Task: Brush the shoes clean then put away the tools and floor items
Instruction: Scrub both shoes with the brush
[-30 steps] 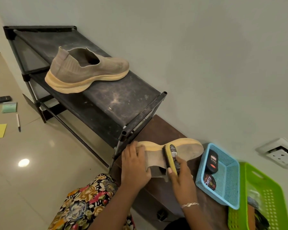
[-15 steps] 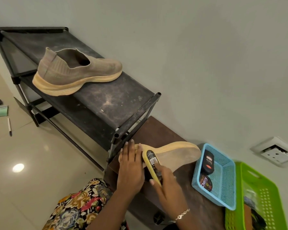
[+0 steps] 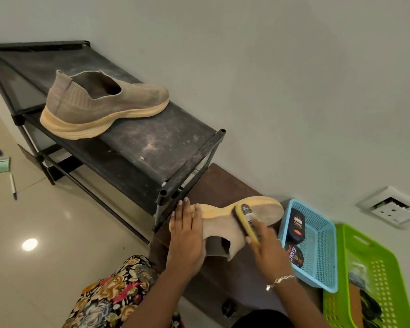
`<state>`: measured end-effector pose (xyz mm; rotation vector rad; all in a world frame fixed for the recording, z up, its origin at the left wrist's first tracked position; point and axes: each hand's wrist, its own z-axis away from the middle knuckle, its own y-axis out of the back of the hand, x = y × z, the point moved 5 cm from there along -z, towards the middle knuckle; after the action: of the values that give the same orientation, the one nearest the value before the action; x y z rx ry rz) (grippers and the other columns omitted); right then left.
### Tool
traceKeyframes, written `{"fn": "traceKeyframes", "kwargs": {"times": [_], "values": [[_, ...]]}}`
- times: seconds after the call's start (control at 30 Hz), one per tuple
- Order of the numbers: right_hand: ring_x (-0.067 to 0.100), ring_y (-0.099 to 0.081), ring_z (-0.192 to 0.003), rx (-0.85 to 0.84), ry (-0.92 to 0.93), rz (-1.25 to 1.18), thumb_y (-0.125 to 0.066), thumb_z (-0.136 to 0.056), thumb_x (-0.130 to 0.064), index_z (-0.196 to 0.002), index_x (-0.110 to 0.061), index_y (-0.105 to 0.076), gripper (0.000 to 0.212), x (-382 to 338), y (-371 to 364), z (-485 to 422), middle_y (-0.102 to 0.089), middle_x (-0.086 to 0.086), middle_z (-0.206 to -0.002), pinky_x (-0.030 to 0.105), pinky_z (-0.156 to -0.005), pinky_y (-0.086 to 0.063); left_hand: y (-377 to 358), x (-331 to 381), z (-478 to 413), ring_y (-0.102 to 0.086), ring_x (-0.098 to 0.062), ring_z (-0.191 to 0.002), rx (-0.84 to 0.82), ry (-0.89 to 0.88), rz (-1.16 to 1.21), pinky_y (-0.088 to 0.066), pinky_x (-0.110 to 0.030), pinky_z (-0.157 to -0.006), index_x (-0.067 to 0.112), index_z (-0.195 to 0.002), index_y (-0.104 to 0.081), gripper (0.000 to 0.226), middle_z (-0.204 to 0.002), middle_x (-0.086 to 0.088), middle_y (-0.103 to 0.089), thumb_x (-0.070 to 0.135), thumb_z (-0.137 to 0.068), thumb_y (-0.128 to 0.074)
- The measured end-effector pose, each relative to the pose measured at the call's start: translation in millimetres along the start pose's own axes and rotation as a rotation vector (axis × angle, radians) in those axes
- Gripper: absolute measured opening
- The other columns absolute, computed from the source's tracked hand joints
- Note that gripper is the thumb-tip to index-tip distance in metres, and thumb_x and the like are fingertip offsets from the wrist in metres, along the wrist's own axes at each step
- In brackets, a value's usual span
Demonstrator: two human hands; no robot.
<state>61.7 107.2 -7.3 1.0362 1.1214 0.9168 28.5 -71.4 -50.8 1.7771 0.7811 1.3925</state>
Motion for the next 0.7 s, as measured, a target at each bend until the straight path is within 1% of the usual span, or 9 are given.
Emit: {"fn": "traceKeyframes", "kwargs": {"times": [0.1,0.17,0.23,0.3,0.37,0.43,0.53,0.6,0.7], "values": [[0.035,-0.055,-0.103,0.111,-0.155,-0.149,-0.046,-0.094,-0.031,-0.136,-0.019,-0.036,0.045,11,11,-12,-0.05,0.014,-0.119,0.044,-0.082,-0.047,3,2,-1,0.003,-0.031,-0.142,0.032,0.027,-0.011,0.003,-0.042,-0.112,0.007,-0.147,-0.016,0.068,-0.154,-0.02,-0.004,0.015,-0.089,-0.051],[0.026,-0.054,-0.106,0.015,0.0,-0.192,-0.044,-0.094,-0.035,-0.135,-0.024,-0.034,0.044,-32,-6,4,-0.047,0.003,-0.124,0.037,-0.084,-0.045,-1,1,-3,-0.009,-0.034,-0.142,0.005,0.036,-0.076,-0.012,-0.048,-0.114,0.006,-0.146,-0.019,0.067,-0.153,-0.022,-0.011,0.02,-0.088,-0.05],[0.016,-0.052,-0.109,-0.117,0.164,-0.208,-0.037,-0.091,-0.048,-0.136,-0.031,-0.028,0.048,-67,-20,29,-0.042,-0.009,-0.126,0.027,-0.086,-0.043,-3,-1,-5,-0.026,-0.036,-0.137,-0.01,0.043,-0.061,-0.03,-0.051,-0.105,0.004,-0.138,-0.033,0.075,-0.143,-0.025,-0.035,0.025,-0.075,-0.068],[0.013,-0.052,-0.108,-0.116,0.225,-0.172,-0.029,-0.085,-0.058,-0.136,-0.033,-0.028,0.057,-64,-18,30,-0.043,-0.009,-0.128,0.027,-0.085,-0.044,-5,-2,-2,-0.009,-0.033,-0.141,-0.014,0.037,-0.066,-0.013,-0.046,-0.11,0.005,-0.143,-0.024,0.079,-0.148,-0.025,-0.026,0.021,-0.078,-0.067],[0.019,-0.054,-0.106,-0.073,0.151,-0.087,-0.036,-0.092,-0.048,-0.138,-0.031,-0.029,0.05,-30,-9,12,-0.044,-0.002,-0.127,0.034,-0.083,-0.047,-5,-2,0,0.008,-0.031,-0.143,-0.041,0.037,-0.048,0.008,-0.039,-0.11,0.007,-0.148,-0.009,0.07,-0.154,-0.02,-0.002,0.016,-0.091,-0.049],[0.027,-0.055,-0.105,-0.02,-0.002,0.025,-0.04,-0.095,-0.037,-0.14,-0.027,-0.029,0.047,4,5,-10,-0.045,0.007,-0.124,0.04,-0.081,-0.049,-4,-3,0,-0.015,-0.036,-0.141,-0.048,0.048,-0.061,-0.005,-0.043,-0.11,0.004,-0.144,-0.025,0.071,-0.151,-0.024,-0.019,0.014,-0.083,-0.061],[0.033,-0.057,-0.101,0.09,-0.156,-0.07,-0.042,-0.095,-0.034,-0.138,-0.023,-0.031,0.046,13,16,-21,-0.048,0.012,-0.117,0.042,-0.078,-0.048,-8,-6,-4,-0.047,-0.04,-0.123,-0.036,0.059,-0.089,-0.029,-0.047,-0.099,0.001,-0.127,-0.051,0.076,-0.133,-0.025,-0.049,0.012,-0.058,-0.083],[0.029,-0.056,-0.103,0.04,-0.062,-0.164,-0.043,-0.095,-0.033,-0.135,-0.023,-0.033,0.043,-16,1,-8,-0.047,0.007,-0.118,0.036,-0.081,-0.046,-8,-4,-5,-0.05,-0.041,-0.12,0.014,0.039,-0.113,-0.031,-0.048,-0.097,0.0,-0.124,-0.054,0.068,-0.13,-0.026,-0.051,0.014,-0.062,-0.078],[0.013,-0.051,-0.107,-0.1,0.182,-0.151,-0.036,-0.095,-0.042,-0.138,-0.032,-0.026,0.045,-64,-20,32,-0.04,-0.009,-0.126,0.023,-0.081,-0.041,-5,-3,-7,-0.051,-0.04,-0.119,0.04,0.031,-0.143,-0.034,-0.048,-0.095,0.002,-0.124,-0.053,0.051,-0.13,-0.026,-0.051,0.022,-0.078,-0.043]]}}
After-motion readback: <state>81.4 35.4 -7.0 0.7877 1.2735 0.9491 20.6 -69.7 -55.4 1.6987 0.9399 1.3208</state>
